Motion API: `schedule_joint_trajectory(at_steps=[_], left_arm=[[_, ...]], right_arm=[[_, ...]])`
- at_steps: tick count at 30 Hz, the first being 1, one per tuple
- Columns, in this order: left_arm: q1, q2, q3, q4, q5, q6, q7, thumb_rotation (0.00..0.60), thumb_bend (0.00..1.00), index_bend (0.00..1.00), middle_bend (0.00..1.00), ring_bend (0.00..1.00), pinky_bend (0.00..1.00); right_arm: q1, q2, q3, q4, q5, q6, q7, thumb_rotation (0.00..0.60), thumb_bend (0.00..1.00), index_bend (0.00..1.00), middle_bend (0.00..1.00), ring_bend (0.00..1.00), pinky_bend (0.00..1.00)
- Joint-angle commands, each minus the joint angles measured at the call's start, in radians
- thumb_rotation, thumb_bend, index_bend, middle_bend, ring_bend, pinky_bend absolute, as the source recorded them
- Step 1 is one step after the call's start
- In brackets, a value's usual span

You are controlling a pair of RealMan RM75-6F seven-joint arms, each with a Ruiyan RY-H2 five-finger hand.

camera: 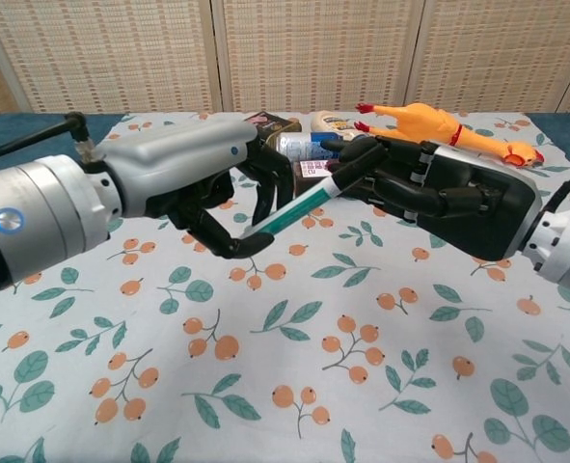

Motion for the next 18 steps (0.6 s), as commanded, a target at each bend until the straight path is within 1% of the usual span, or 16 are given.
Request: schedule_joint_trajectory(at_steps=[1,5,18], left_arm=[[0.0,0.0,0.0,0.001,-0.001,0.0,0.001,0.6,0.4,0.74,0.88,0.95,1.0],[-0.001,-0.002,0.001,0.001,-0.003,-0.001,0.004,0.6,0.4,0.74,0.88,0.95,1.0],[-0.003,-0.009,0.002,0.002,0.0,0.0,0.009,0.6,0.4,0.74,0.88,0.95,1.0]], right_arm=[[0.0,0.002,0.0,-0.003,0.0,0.001,-0.008,0.6,0.29,0.36,0.0,0.0,0.0],[0.0,0.006,-0.001,-0.012,-0.001,0.0,-0.013,0.6,0.27,0.37,0.0,0.0,0.0],[0.005,0.006,0.005,-0.02,0.005,-0.013,-0.02,0.6,0.27,0.47,0.0,0.0,0.0]])
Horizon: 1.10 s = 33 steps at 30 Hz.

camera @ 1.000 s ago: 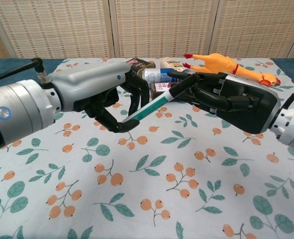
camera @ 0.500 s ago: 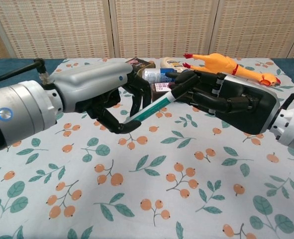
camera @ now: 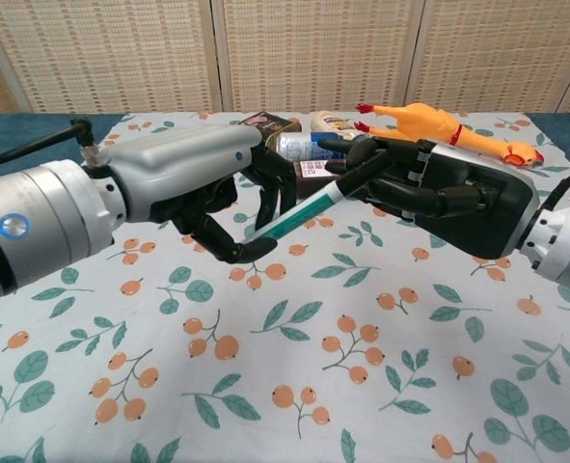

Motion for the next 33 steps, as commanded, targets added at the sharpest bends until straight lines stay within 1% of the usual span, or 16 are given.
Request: schedule_joint_trajectory(at_steps=[1,4,23,26,29,33], left_arm=[[0.0,0.0,0.0,0.0,0.0,0.0,0.0,0.6,0.4,0.74,0.88,0.95,1.0],[-0.001,0.0,0.0,-0.001,-0.001,-0.001,0.001,0.6,0.4,0.74,0.88,0.95,1.0],[0.005,0.012,0.003,-0.005,0.005,0.001,-0.009,0.6,0.4,0.74,0.88,0.95,1.0],[0.007,0.015,0.002,-0.004,0.007,0.002,-0.013,0.6,0.4,0.74,0.88,0.95,1.0],[0.008,0.018,0.0,-0.005,0.009,0.002,-0.02,0.6,0.4,0.74,0.88,0.95,1.0],[0.01,0.023,0.0,-0.003,0.014,0.002,-0.026,0.6,0.4,0.74,0.88,0.95,1.0]], right_arm=[[-0.001,0.0,0.001,-0.002,0.003,-0.003,-0.006,0.6,0.27,0.47,0.0,0.0,0.0],[0.0,0.0,0.001,-0.004,0.003,-0.004,-0.008,0.6,0.27,0.48,0.0,0.0,0.0],[-0.003,0.002,0.003,-0.009,0.006,-0.007,-0.026,0.6,0.27,0.63,0.0,0.0,0.0],[-0.001,0.006,0.002,-0.015,0.004,-0.007,-0.02,0.6,0.3,0.65,0.0,0.0,0.0],[0.0,0.011,0.001,-0.018,0.002,-0.007,-0.02,0.6,0.36,0.7,0.0,0.0,0.0],[0.002,0.021,0.001,-0.025,0.0,-0.005,-0.008,0.6,0.41,0.75,0.0,0.0,0.0]])
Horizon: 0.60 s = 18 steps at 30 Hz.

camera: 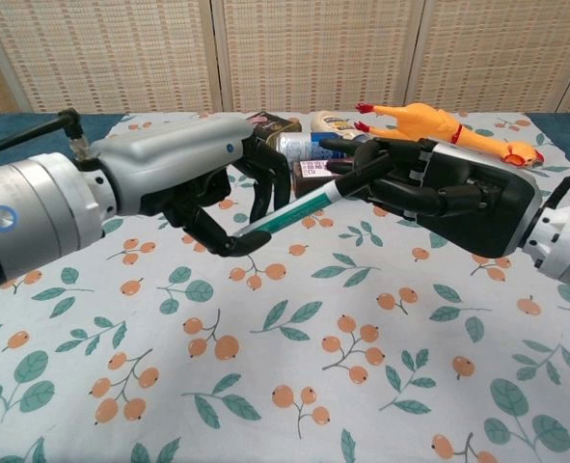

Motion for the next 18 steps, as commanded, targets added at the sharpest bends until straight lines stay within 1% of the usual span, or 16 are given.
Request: schedule_joint_trajectory(at_steps=[1,6,18], left_arm=[[0.001,0.002,0.001,0.001,0.002,-0.001,-0.002,0.6,0.4,0.74,0.88,0.95,1.0],[0.002,0.003,0.001,0.002,0.007,-0.002,-0.007,0.6,0.4,0.74,0.88,0.95,1.0],[0.003,0.0,0.002,0.003,0.009,-0.001,0.0,0.6,0.4,0.74,0.88,0.95,1.0]], right_arm=[[0.002,0.007,-0.001,-0.006,-0.003,0.002,0.008,0.6,0.43,0.77,0.01,0.0,0.0],[0.003,0.021,-0.001,-0.016,-0.004,0.007,0.013,0.6,0.47,0.82,0.02,0.0,0.0],[-0.01,0.044,-0.001,-0.036,-0.008,0.033,-0.003,0.6,0.47,0.82,0.02,0.0,0.0]])
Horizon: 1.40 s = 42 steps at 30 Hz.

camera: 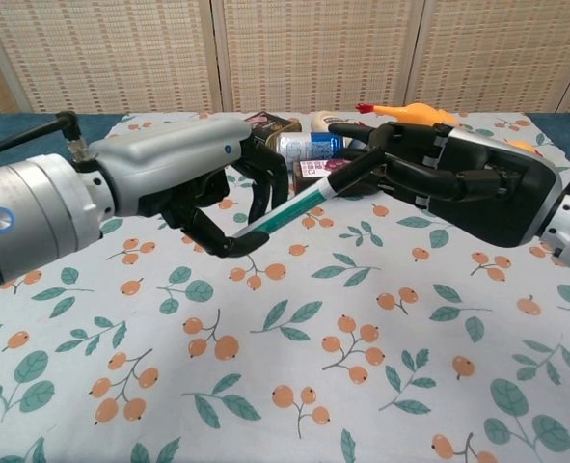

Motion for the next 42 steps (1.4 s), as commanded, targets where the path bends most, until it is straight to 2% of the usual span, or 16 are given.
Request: schedule_joint_trajectory(at_steps=[1,10,12,14,16,21,25,32,35,40,42], left_arm=[[0.0,0.0,-0.001,0.001,-0.001,-0.001,0.001,0.6,0.4,0.74,0.88,0.95,1.0],[0.0,0.004,-0.002,0.002,-0.004,0.0,0.006,0.6,0.4,0.74,0.88,0.95,1.0],[0.002,0.012,-0.001,0.004,-0.004,0.0,0.004,0.6,0.4,0.74,0.88,0.95,1.0],[0.006,0.022,0.002,0.009,-0.004,0.001,0.003,0.6,0.4,0.74,0.88,0.95,1.0],[0.009,0.032,0.008,0.019,-0.006,-0.001,0.008,0.6,0.4,0.74,0.88,0.95,1.0],[0.008,0.039,0.015,0.034,-0.011,-0.006,0.024,0.6,0.4,0.74,0.88,0.95,1.0],[-0.008,0.06,0.024,0.045,-0.045,-0.021,0.105,0.6,0.4,0.74,0.88,0.95,1.0],[-0.038,0.069,0.041,0.001,-0.147,-0.024,0.261,0.6,0.4,0.75,0.88,0.95,1.0],[-0.056,0.084,0.036,-0.014,-0.205,-0.015,0.324,0.6,0.4,0.74,0.88,0.95,1.0],[-0.071,0.107,0.032,-0.024,-0.245,0.004,0.363,0.6,0.4,0.75,0.88,0.95,1.0],[-0.079,0.108,0.041,-0.02,-0.267,0.007,0.389,0.6,0.4,0.75,0.88,0.95,1.0]], right_arm=[[-0.003,0.005,0.0,-0.005,-0.001,0.004,-0.006,0.6,0.47,0.82,0.02,0.0,0.0],[-0.008,0.015,0.001,-0.011,-0.001,0.015,-0.001,0.6,0.47,0.82,0.03,0.0,0.0],[-0.019,0.017,0.007,-0.014,0.007,0.027,-0.017,0.6,0.46,0.75,0.03,0.0,0.0],[-0.035,0.021,0.013,-0.015,0.012,0.049,-0.048,0.6,0.4,0.58,0.03,0.0,0.0],[-0.046,0.037,0.015,-0.019,0.008,0.073,-0.07,0.6,0.34,0.45,0.03,0.0,0.0],[-0.049,0.067,0.01,-0.029,-0.002,0.079,-0.111,0.6,0.29,0.38,0.01,0.0,0.0],[-0.046,0.159,0.009,-0.112,-0.004,0.048,-0.307,0.6,0.24,0.28,0.0,0.0,0.0],[-0.007,0.255,0.049,-0.296,0.04,-0.076,-0.624,0.6,0.21,0.17,0.0,0.0,0.0],[-0.001,0.292,0.059,-0.36,0.065,-0.129,-0.802,0.6,0.21,0.19,0.0,0.0,0.0],[-0.01,0.309,0.092,-0.423,0.13,-0.156,-0.904,0.6,0.21,0.27,0.0,0.0,0.0],[0.0,0.322,0.104,-0.456,0.167,-0.205,-0.961,0.6,0.21,0.29,0.0,0.0,0.0]])
